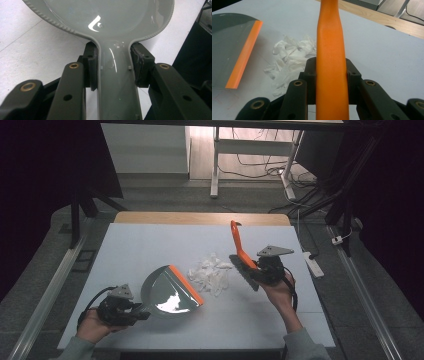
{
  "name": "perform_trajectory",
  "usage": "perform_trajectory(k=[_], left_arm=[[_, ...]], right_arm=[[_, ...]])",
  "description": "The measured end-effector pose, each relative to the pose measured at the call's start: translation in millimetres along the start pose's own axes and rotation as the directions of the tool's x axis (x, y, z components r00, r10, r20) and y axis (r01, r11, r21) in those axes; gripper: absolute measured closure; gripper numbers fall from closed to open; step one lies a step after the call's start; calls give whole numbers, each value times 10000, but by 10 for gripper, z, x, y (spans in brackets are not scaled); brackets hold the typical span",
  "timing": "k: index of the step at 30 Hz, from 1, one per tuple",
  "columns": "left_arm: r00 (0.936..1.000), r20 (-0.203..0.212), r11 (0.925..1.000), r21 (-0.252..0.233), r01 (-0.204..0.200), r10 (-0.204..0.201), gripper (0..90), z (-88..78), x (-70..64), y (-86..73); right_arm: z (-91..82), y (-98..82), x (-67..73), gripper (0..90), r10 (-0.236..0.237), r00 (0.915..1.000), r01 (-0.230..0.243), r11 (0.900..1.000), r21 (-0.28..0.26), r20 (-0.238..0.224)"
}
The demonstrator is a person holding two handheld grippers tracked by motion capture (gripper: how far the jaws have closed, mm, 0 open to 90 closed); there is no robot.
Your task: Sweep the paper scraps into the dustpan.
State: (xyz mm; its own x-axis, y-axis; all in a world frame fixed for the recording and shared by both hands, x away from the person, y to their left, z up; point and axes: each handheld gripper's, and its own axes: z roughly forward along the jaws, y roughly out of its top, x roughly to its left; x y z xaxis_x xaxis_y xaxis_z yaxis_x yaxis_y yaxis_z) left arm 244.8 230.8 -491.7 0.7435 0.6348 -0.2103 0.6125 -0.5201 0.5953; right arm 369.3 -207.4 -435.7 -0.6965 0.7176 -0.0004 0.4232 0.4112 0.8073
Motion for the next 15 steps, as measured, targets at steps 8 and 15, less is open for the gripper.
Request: perform_trajectory(k=[8, 15], left_arm=[[10000, 27, 9999, 96, 59, -60, 612, 19, 17, 20], [9999, 61, 9998, 137, 117, -118, 612, 29, 54, 24]], right_arm=[[109, 47, -22, 702, -66, 10000, 66, 9999, 121, 43], [214, 104, -55, 702, -71, 10000, 72, 9997, 245, -23]])
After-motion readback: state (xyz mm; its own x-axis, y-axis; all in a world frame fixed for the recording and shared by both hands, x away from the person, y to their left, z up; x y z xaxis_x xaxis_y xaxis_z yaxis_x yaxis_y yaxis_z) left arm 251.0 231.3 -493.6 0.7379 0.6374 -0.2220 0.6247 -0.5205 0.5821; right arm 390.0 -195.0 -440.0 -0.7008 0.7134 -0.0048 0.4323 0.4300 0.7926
